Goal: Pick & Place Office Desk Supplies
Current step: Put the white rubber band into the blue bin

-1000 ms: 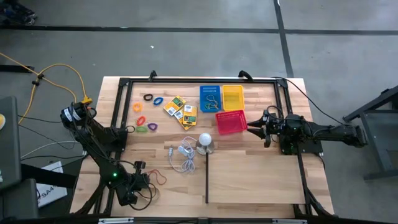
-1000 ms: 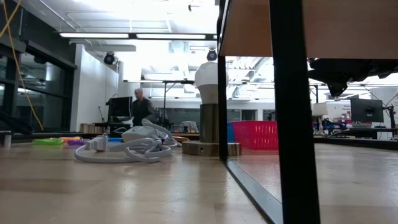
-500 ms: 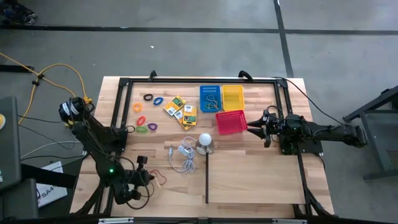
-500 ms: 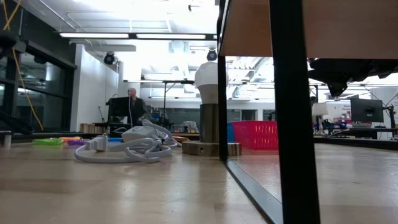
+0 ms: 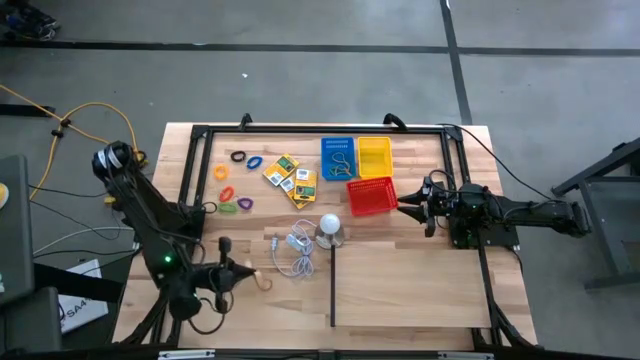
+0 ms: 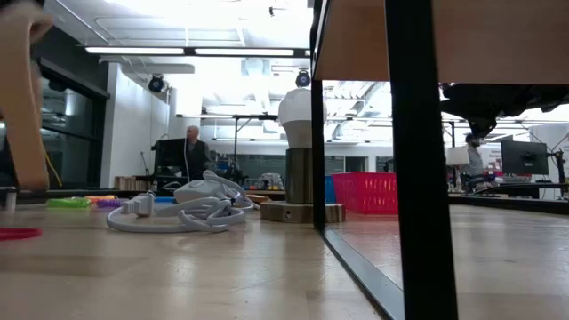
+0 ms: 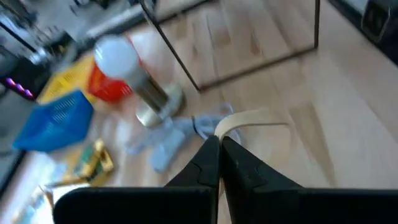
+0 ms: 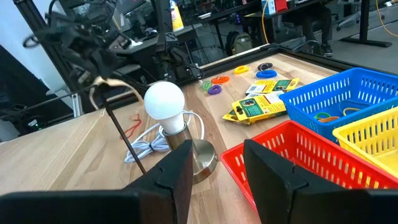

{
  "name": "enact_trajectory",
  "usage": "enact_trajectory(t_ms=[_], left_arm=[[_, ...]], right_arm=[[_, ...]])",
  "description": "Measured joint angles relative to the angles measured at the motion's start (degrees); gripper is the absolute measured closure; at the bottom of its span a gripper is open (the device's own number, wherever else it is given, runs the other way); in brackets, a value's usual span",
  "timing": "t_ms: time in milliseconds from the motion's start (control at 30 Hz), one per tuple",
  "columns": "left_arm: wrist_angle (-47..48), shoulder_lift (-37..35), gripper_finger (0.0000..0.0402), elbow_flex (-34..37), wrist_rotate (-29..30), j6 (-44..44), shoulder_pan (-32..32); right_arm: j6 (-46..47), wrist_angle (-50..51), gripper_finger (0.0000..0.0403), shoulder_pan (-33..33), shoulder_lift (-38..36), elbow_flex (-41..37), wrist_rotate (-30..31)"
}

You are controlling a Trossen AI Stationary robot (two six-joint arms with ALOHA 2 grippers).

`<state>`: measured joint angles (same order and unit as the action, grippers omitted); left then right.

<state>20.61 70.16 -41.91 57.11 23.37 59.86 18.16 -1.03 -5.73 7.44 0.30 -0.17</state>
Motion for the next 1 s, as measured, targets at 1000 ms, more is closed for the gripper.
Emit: enact_trajectory(t_ms=[1000], left_arm=[[-14.6,-4.6,0.0401,0.0,5.4,-32.1,-17.6]], right_arm=[[0.0,0.0,0.0272,0.0,0.0,0.0,0.0]])
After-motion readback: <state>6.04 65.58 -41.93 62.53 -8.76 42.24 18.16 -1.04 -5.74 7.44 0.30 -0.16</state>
